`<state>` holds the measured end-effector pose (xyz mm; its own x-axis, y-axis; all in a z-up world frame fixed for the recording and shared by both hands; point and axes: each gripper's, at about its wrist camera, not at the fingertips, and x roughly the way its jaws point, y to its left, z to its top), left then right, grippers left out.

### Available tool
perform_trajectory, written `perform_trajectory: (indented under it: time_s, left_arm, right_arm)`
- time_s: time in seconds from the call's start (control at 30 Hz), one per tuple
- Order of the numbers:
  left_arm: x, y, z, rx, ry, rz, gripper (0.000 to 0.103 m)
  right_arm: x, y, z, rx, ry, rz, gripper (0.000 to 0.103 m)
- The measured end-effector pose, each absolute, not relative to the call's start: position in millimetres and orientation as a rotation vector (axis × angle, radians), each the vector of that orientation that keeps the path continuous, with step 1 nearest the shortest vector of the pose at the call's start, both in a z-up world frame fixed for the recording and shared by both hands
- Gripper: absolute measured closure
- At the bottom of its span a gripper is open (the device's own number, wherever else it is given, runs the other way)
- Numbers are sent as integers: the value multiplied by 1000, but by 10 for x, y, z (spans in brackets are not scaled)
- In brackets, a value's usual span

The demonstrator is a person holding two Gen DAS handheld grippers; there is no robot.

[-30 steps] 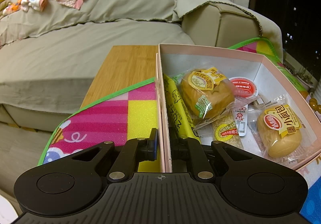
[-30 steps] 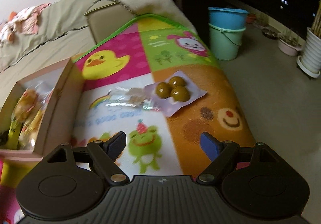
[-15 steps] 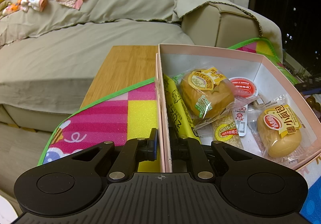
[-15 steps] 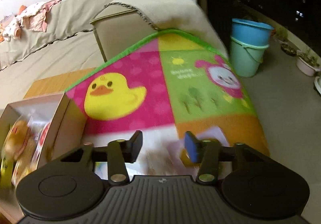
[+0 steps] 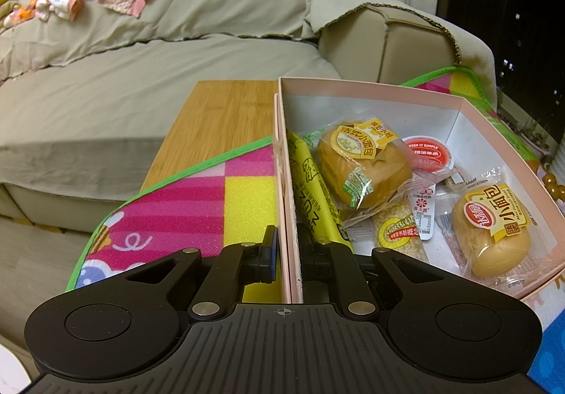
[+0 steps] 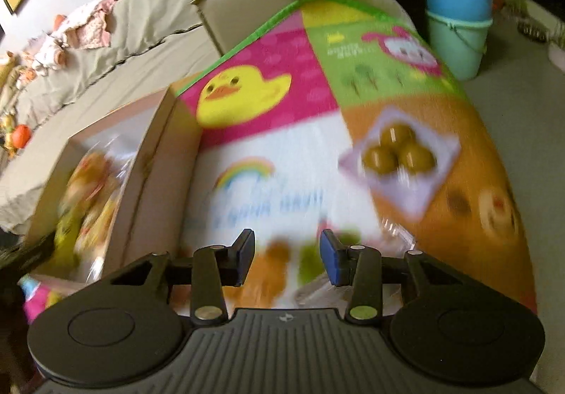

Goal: Organize objects
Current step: 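Move the right tool toward the clear packet lying on the mat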

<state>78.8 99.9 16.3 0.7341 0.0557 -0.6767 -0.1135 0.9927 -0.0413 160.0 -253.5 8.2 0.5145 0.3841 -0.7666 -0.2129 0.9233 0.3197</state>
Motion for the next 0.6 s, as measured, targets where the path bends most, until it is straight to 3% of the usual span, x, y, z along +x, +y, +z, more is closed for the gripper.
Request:
perform_trajectory:
  time_s: [0.17,0.23,0.4,0.6]
  left_arm:
    - [802,989,166,-81,742,93,91]
    - [793,992,163,-82,740,93,91]
    - [792,995,164,-82,739,92,91]
    - [791,995,163,-82,740,93,91]
  right_arm:
    - [1082,-2735,216,174,848,300,41]
    - [971,-2763,241,114,817,219,28]
    - [970,-2803,138,202,927,134,23]
    - [1094,-2543,-12,131,862,203,18]
